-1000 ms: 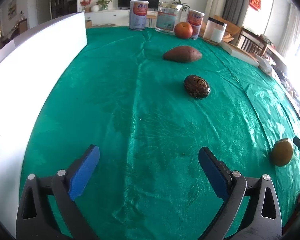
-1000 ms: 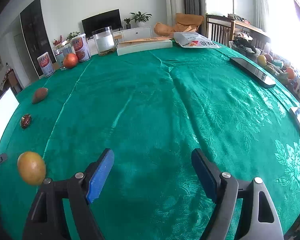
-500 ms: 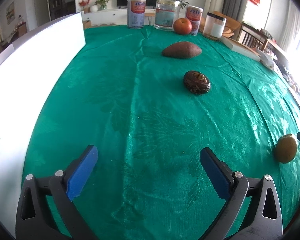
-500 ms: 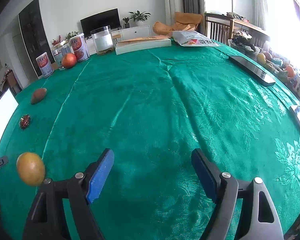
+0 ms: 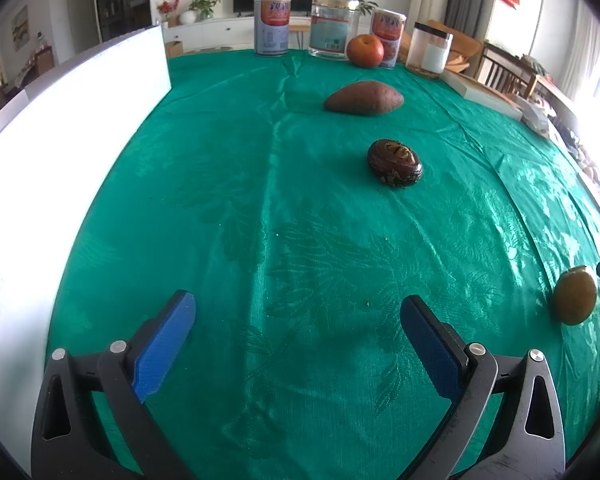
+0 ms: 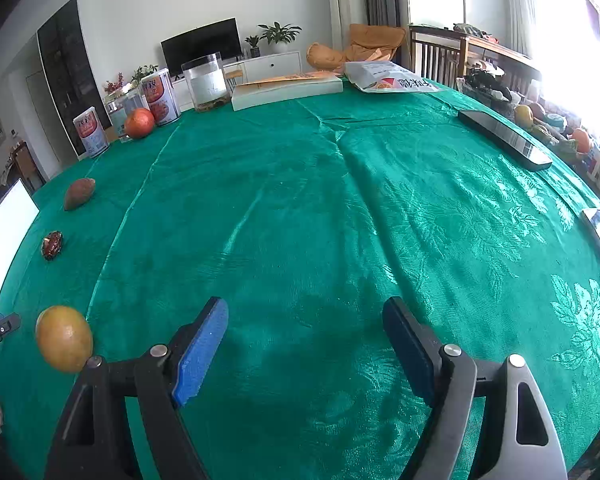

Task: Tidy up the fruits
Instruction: 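Move both empty tools back over the remaining fruits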

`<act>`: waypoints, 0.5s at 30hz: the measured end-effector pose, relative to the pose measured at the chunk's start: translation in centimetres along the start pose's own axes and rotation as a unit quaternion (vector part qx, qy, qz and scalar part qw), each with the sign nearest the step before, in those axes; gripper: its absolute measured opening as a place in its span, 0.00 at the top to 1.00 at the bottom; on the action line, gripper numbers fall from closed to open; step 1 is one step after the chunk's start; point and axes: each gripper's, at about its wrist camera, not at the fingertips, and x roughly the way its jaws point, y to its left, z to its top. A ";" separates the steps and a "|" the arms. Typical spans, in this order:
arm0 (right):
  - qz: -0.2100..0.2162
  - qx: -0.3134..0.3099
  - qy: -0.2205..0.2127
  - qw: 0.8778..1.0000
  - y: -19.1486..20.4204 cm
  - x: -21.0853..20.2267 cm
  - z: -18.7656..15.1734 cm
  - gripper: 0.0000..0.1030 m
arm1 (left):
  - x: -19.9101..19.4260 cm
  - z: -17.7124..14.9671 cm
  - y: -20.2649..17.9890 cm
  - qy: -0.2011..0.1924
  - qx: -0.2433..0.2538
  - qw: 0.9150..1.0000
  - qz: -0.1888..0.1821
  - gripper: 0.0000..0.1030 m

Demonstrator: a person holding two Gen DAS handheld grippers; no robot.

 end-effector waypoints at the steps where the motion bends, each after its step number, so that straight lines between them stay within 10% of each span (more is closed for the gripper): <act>1: 0.000 0.000 0.000 1.000 0.0 0.0 0.0 0.23 | 0.0 0.0 0.0 0.000 0.000 1.000 0.000 0.01; 15: 0.018 0.010 0.005 1.000 -0.3 0.2 0.0 0.23 | 3.3 8.0 -5.2 -0.002 0.049 0.998 -0.034 0.03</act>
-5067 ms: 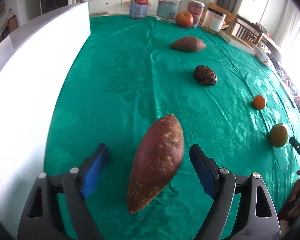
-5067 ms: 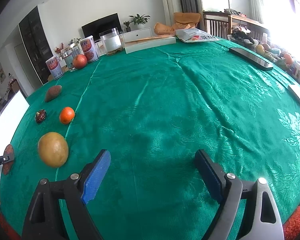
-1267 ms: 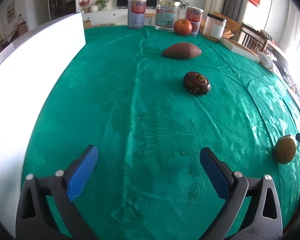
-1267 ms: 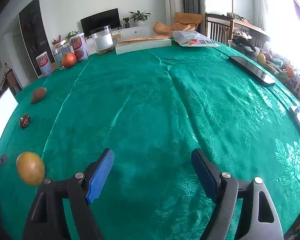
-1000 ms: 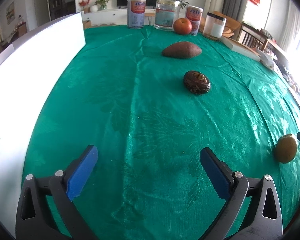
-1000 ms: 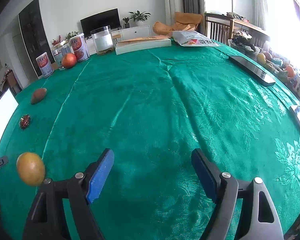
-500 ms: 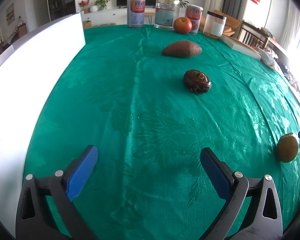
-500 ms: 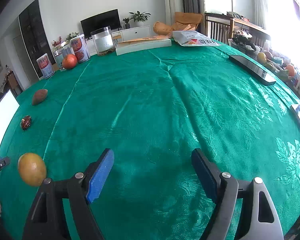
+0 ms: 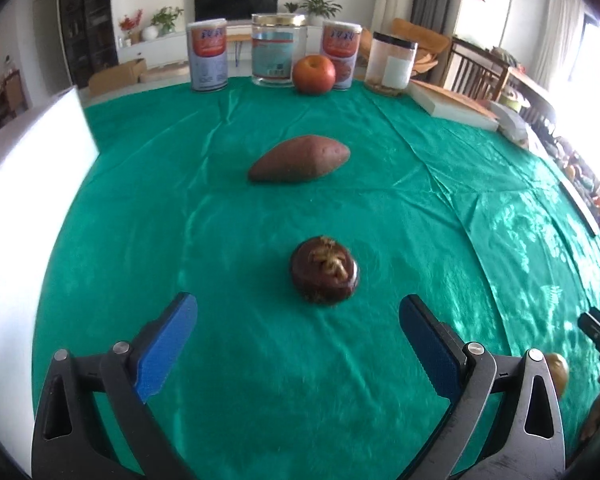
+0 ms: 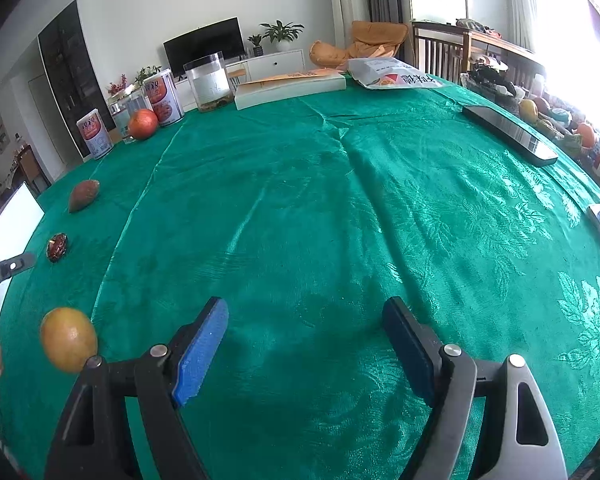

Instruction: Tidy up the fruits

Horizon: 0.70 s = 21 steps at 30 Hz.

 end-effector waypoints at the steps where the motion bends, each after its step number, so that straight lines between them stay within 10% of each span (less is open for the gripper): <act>1: 0.003 0.002 0.000 1.000 -0.1 0.0 0.0 0.23 | 0.7 0.3 -0.3 0.005 0.004 1.000 0.003 0.03; 3: 0.008 0.006 0.001 1.000 -0.2 0.0 0.0 0.23 | 1.7 0.6 -0.9 0.004 0.006 1.000 0.003 0.06; 6: 0.015 0.014 0.003 1.000 -0.5 0.1 0.1 0.23 | 2.6 0.2 -1.1 0.009 0.013 1.000 0.007 0.57; 15: 0.017 0.016 0.003 1.000 -0.4 0.1 0.1 0.22 | -3.0 -4.0 2.9 0.004 -0.002 1.000 -0.019 0.57; 21: 0.010 0.013 0.004 1.000 -0.2 0.2 0.1 0.22 | -4.1 -6.8 5.2 0.008 0.003 1.000 0.025 0.50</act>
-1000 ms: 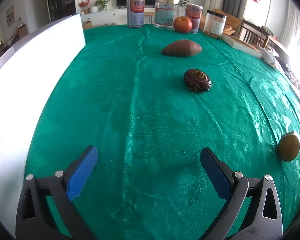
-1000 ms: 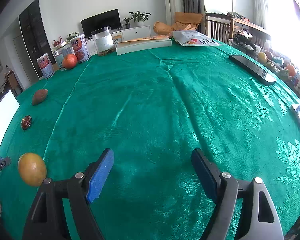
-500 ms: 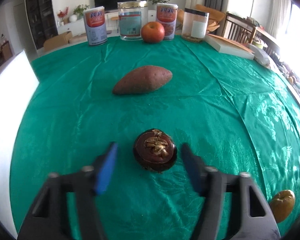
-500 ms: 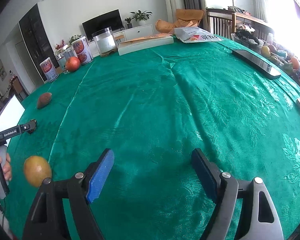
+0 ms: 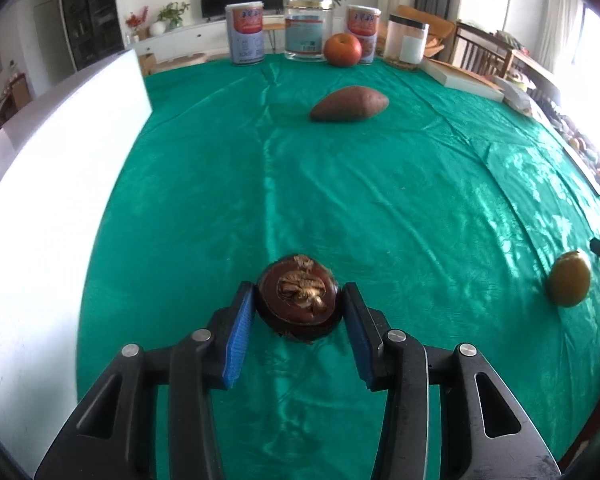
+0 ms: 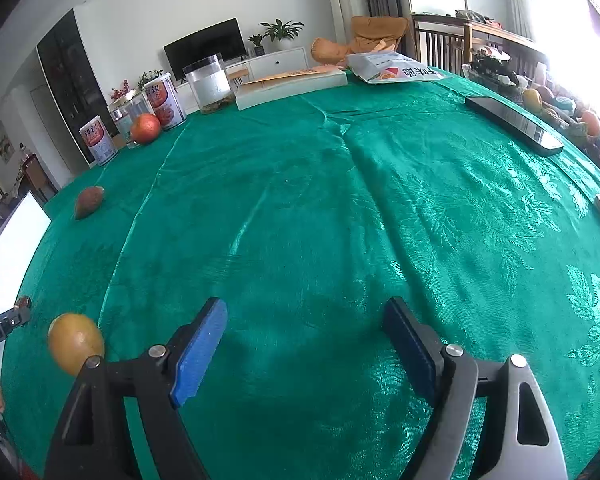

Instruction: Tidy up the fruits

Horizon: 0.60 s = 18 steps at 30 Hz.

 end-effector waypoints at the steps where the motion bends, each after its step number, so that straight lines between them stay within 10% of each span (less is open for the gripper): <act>1: -0.002 0.000 0.000 1.000 0.0 0.0 0.0 0.22 | 0.2 -0.2 0.3 -0.004 -0.009 1.000 0.005 0.35; 3: -0.002 0.001 0.000 1.000 0.0 0.0 0.0 0.21 | 0.6 -0.5 0.6 -0.010 -0.023 1.000 0.015 0.15; 11: 0.066 -0.097 -0.009 0.993 8.2 -2.5 4.9 0.22 | 1.6 -0.4 0.8 0.006 -0.031 0.999 0.031 0.00; 14: 0.111 -0.220 -0.004 0.969 18.1 -2.6 8.9 0.20 | 1.5 -0.4 0.9 0.006 -0.032 0.999 0.030 0.00; 18: 0.096 -0.407 0.022 0.908 31.3 2.1 10.6 0.16 | 1.6 -0.4 0.9 0.006 -0.033 0.999 0.029 0.00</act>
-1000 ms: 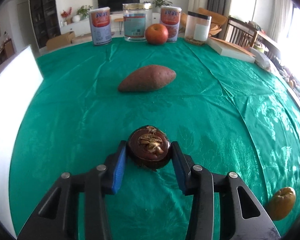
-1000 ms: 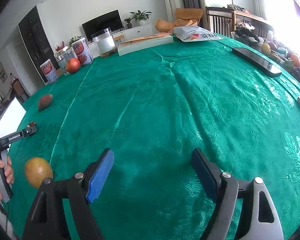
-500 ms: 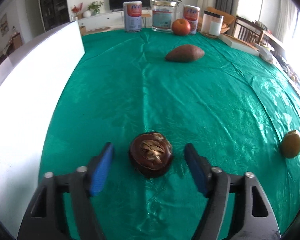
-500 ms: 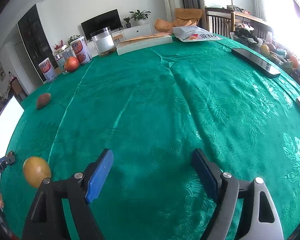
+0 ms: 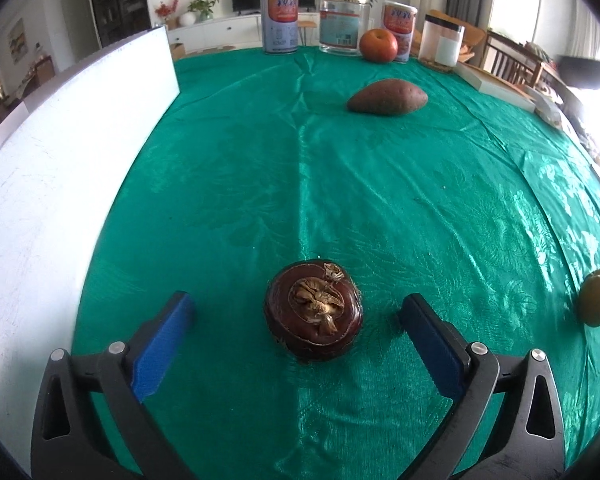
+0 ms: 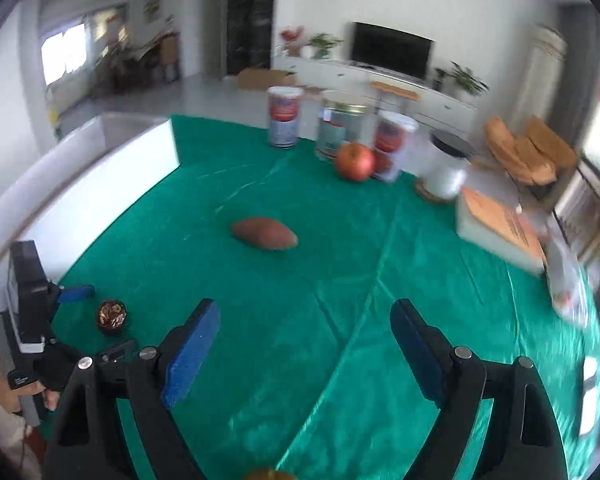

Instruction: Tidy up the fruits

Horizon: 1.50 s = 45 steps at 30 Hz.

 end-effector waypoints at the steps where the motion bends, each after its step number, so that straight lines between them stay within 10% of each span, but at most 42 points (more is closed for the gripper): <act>1: -0.001 -0.036 0.026 0.999 1.1 2.4 1.6 0.16 | 0.0 0.0 0.0 0.000 0.000 1.000 0.000 0.00; 12: 0.029 -0.071 0.170 0.982 2.4 16.6 5.6 0.49 | 0.0 0.0 -0.1 0.000 -0.001 1.000 -0.001 0.01; 18: 0.120 0.070 0.210 0.968 -0.8 15.9 4.5 0.61 | 0.0 0.0 -0.1 0.000 -0.001 1.000 -0.001 0.01; 29: 0.237 0.246 0.285 0.896 -0.7 9.3 -6.2 0.61 | 0.0 0.0 -0.1 0.000 -0.002 1.000 0.000 0.00; 36: 0.190 0.282 0.173 0.924 1.0 3.5 -11.2 0.45 | -0.1 0.0 0.0 -0.002 -0.005 1.000 -0.007 0.01; 45: 0.089 0.242 -0.041 0.965 3.8 -8.1 -19.8 0.28 | -3.4 -3.1 4.5 -0.024 -0.074 0.990 -0.122 0.01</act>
